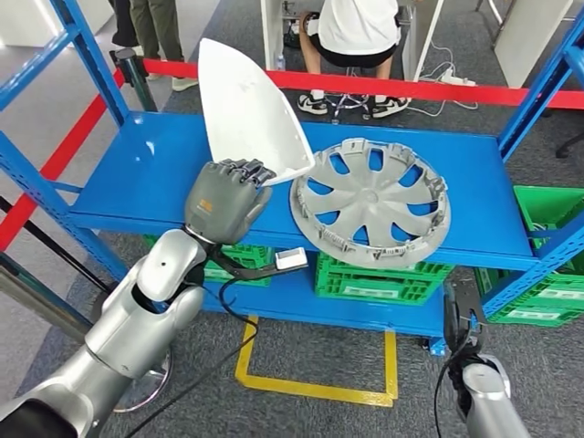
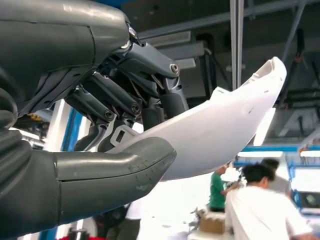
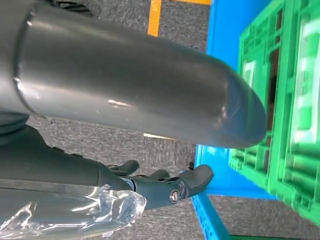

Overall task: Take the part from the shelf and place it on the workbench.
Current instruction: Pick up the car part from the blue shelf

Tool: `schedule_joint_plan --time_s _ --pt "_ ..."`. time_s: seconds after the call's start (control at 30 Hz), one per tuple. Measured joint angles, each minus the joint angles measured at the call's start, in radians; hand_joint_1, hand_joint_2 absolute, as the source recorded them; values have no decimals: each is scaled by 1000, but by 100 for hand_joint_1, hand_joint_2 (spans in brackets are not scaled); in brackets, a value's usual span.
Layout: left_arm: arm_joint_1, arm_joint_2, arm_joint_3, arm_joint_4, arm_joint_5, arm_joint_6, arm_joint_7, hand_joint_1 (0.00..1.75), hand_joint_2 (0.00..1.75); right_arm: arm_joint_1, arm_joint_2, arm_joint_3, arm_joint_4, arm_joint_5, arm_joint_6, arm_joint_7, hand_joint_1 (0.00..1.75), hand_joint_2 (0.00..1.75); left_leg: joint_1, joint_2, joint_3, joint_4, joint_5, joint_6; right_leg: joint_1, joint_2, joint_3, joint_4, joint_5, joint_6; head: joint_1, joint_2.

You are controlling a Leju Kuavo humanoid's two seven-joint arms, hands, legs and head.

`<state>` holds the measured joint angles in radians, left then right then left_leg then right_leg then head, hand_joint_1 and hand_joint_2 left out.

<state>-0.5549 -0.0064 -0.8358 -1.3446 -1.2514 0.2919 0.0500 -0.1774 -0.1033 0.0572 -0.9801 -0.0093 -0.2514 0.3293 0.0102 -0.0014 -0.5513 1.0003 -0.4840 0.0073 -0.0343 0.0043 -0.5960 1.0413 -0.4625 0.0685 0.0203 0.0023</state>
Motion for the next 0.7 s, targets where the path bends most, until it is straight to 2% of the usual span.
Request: schedule_joint_plan --time_s 0.07,0.13,0.17,0.23,0.27,0.3,0.33,0.37,0.43,0.47,0.5,0.53,0.6,0.63,0.67,0.7 --pt "-1 2 0 0 2 -1 -1 155 175 0 1 0 4 0 2 1 0 0 -1 -1 -15 7 3 -11 0 3 -8 -1 -4 -16 -2 0" --pt "-2 3 0 0 6 -4 -3 155 175 -3 3 0 6 1 4 0 0 0 0 -1 -34 31 -20 -21 -2 3 -19 -1 -4 -32 -5 0" --pt "-2 4 0 0 8 -6 -4 155 175 -6 3 0 7 2 5 0 0 0 0 -1 -51 68 -49 -24 -2 3 -24 -2 -1 -39 -7 0" --pt "-2 7 -1 0 10 -8 -4 155 175 -11 4 0 11 3 7 -1 0 0 0 -1 -102 191 -120 -26 4 2 -32 -2 6 -51 -10 0" --pt "-1 8 -1 1 11 -9 -4 155 175 -13 4 0 12 3 8 -1 0 0 -1 -1 -126 250 -144 -23 9 1 -36 -2 9 -56 -11 0" --pt "0 10 -2 1 12 -10 -4 155 175 -13 5 0 14 3 9 0 0 0 -2 -1 -138 285 -150 -18 14 1 -40 -2 12 -61 -11 0" --pt "1 11 -2 2 13 -10 -4 155 175 -14 5 0 16 4 10 -1 0 0 -5 -1 -134 286 -137 -11 20 1 -44 -2 16 -64 -11 0" --pt "2 12 -2 3 14 -11 -4 155 175 -14 5 0 17 4 10 -1 0 0 -10 -1 -112 251 -110 0 26 2 -47 -2 20 -67 -11 0" --pt "-1 12 -2 3 15 -11 -5 155 175 -16 8 0 19 6 11 -1 0 0 -24 -2 -37 126 -55 35 38 3 -52 -2 28 -69 -10 0" --pt "-3 11 -2 3 15 -12 -6 155 175 -17 10 0 19 6 12 -2 0 0 -31 0 -7 73 -38 46 40 2 -54 -3 33 -68 -10 0" --pt "-5 10 -2 3 15 -12 -6 155 175 -18 13 0 19 6 12 -2 0 0 -37 1 9 40 -29 53 40 1 -55 -4 39 -65 -9 0" --pt "-7 10 -2 3 15 -12 -6 155 175 -19 14 0 19 7 13 -2 0 0 -39 2 13 27 -26 54 38 0 -57 -7 46 -60 -10 0" --pt "-8 10 -2 3 16 -13 -6 155 175 -20 14 1 19 7 13 -2 0 0 -37 4 8 10 -6 49 36 -1 -62 -12 55 -51 -11 0" --pt "-9 9 -2 3 16 -13 -6 155 175 -21 14 1 19 7 13 -2 0 0 -34 6 4 0 6 49 36 -1 -70 -5 42 -46 -11 0" --pt "-10 9 -2 3 16 -14 -6 155 175 -21 14 1 19 7 13 -2 0 0 -30 7 -4 -8 19 49 35 -1 -82 20 11 -41 -10 0" --pt "-10 8 -2 3 16 -14 -6 155 175 -23 14 1 20 7 13 -2 0 0 -28 8 -15 -12 31 49 33 -1 -99 65 -33 -36 -10 0"
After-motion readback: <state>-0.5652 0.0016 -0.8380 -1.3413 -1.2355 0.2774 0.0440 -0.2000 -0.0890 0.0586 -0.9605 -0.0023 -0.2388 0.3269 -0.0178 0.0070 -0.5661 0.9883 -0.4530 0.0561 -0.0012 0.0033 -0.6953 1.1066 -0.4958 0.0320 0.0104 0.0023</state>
